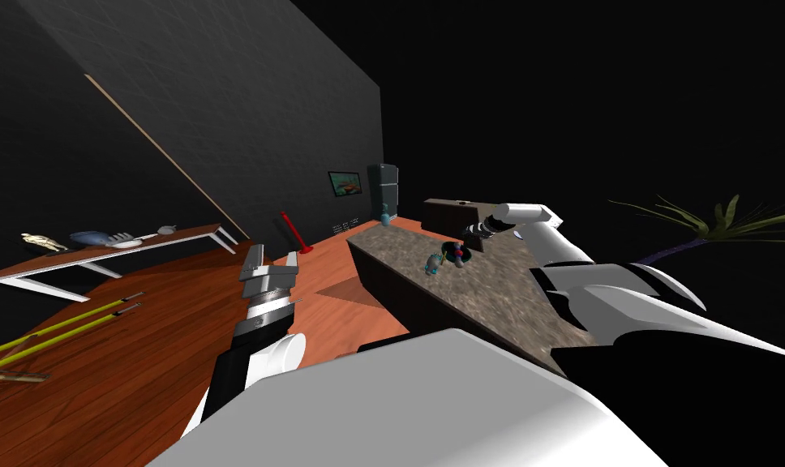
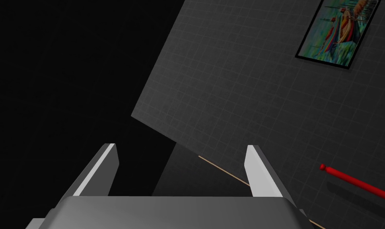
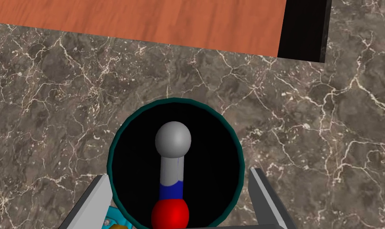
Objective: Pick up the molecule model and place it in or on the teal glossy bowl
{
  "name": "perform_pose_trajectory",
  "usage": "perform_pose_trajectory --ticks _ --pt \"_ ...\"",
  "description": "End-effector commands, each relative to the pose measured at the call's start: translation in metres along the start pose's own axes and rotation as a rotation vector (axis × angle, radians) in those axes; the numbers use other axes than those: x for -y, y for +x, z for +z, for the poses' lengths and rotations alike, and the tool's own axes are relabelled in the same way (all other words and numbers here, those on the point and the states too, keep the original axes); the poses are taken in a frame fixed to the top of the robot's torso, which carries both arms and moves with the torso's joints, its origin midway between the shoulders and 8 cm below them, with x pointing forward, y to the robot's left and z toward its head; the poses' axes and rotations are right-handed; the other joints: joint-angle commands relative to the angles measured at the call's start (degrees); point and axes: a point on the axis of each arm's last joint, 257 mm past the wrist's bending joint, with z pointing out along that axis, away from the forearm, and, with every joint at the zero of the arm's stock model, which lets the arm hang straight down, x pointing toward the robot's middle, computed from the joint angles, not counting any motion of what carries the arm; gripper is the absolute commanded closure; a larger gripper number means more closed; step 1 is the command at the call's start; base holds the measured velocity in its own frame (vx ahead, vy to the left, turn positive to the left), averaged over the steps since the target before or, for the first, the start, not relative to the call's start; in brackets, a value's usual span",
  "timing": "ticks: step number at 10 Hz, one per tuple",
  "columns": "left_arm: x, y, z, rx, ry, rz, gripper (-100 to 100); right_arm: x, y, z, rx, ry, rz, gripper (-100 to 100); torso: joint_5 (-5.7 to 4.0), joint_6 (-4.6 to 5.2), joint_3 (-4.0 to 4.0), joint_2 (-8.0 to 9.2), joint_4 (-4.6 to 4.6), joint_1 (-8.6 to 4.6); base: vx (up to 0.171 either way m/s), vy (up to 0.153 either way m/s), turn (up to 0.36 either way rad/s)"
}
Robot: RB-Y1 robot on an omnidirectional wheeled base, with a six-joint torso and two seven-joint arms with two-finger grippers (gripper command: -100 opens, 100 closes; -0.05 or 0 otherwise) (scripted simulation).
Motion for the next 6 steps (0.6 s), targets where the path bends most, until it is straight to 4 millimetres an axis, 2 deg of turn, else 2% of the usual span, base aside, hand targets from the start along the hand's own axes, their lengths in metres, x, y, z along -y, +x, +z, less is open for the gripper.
perform_pose_trajectory --ticks 1,6 --pt "0.0000 0.0000 0.0000 0.000 0.000 0.000 0 0.0000 0.0000 0.0000 0.000 0.000 0.000 0 0.00 0.00 0.00 0.00 0.00 0.00 0.000 0.000 0.000" --pt "0.0000 0.0000 0.0000 0.000 0.000 0.000 0 0.0000 0.0000 0.0001 0.000 0.000 0.000 0 0.01 0.00 -0.02 -0.04 -0.01 0.02 0.000 0.000 0.000"
